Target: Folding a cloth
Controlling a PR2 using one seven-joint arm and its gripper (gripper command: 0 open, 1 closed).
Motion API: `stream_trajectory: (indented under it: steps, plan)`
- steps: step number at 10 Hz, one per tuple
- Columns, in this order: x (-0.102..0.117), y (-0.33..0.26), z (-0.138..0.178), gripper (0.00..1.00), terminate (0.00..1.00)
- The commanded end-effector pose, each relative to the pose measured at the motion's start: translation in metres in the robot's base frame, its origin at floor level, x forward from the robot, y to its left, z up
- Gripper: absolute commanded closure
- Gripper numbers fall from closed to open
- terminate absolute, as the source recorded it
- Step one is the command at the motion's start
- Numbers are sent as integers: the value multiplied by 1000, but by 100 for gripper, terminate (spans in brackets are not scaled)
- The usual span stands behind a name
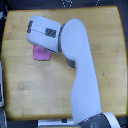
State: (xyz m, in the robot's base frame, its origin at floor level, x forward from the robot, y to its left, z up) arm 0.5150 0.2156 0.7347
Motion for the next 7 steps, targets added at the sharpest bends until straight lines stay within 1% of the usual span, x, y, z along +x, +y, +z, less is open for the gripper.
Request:
stream_trajectory:
  steps: [1, 2, 3, 4, 5, 6, 7]
  plan:
    - [-4, -9, 36, 0, 0]
    - [4, -1, 50, 0, 0]
    - [5, 3, 54, 0, 0]
    - [3, 15, 68, 0, 0]
    - [3, 14, 89, 0, 0]
    - [10, 13, 115, 0, 0]
    - [16, 12, 125, 0, 0]
